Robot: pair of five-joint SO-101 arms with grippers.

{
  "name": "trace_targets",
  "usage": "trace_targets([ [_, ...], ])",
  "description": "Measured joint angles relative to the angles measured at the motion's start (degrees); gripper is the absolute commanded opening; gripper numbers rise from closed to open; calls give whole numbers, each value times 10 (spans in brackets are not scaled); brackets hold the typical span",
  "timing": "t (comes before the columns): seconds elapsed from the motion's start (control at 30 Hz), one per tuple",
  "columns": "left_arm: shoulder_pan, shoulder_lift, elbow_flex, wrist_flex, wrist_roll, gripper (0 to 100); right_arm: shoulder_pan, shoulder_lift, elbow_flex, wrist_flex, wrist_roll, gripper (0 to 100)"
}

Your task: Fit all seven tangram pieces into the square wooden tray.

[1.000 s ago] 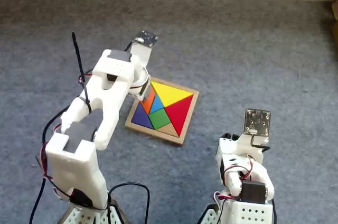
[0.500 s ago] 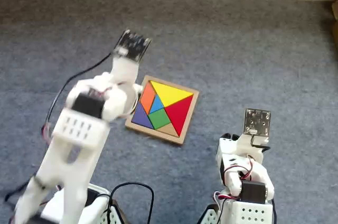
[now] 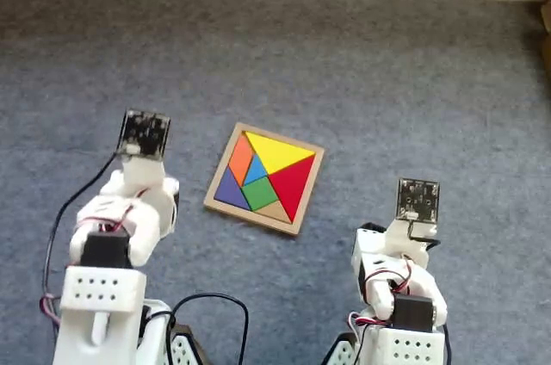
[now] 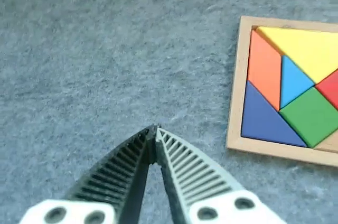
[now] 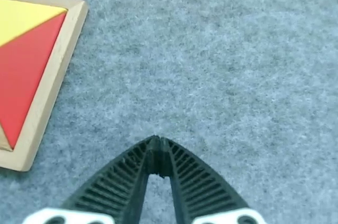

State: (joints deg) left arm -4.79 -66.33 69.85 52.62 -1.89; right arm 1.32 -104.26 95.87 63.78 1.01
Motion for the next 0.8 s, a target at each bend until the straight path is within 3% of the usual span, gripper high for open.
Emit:
trace_targets([
  [0.53,-13,-355,259,-2,1,5,0,0,0,45,0,5],
  [0.8,-35,-360,262,3,1,5,0,0,0,74,0,5],
])
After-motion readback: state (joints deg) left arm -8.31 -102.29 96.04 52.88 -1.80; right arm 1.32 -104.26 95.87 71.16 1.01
